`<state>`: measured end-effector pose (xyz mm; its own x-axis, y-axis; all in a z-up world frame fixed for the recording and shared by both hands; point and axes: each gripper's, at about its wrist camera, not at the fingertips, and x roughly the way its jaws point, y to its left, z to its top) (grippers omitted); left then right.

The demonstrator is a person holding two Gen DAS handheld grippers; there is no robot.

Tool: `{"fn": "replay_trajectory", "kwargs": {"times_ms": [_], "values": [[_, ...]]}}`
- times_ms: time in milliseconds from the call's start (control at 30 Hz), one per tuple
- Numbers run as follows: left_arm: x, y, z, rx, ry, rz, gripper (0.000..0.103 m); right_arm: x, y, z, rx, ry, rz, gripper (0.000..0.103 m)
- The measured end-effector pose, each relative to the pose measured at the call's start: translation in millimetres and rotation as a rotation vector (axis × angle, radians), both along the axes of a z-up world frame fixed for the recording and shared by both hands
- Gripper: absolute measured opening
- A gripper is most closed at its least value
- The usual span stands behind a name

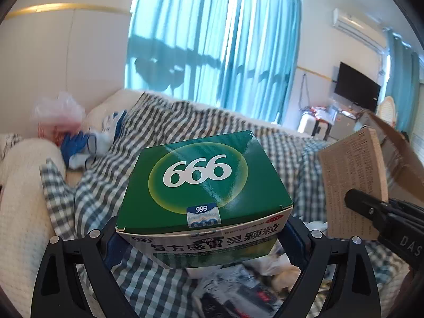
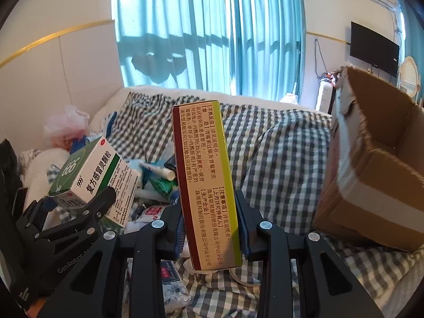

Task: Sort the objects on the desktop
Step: 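Lift both boxes and carry them over the cardboard box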

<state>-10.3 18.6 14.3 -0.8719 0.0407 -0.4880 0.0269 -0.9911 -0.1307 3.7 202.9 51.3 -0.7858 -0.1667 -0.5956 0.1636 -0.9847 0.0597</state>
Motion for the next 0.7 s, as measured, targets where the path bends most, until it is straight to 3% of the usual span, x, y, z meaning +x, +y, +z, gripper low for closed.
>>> {"fn": "replay_trajectory", "kwargs": {"times_ms": [433, 700], "values": [[35.3, 59.2, 98.6, -0.057, 0.184, -0.116, 0.096, 44.7, 45.5, 93.0, 0.011, 0.131, -0.021, 0.031], [34.1, 120.6, 144.3, -0.024, 0.237, -0.23, 0.096, 61.6, 107.1, 155.1, 0.031, 0.192, -0.106, 0.031]]}}
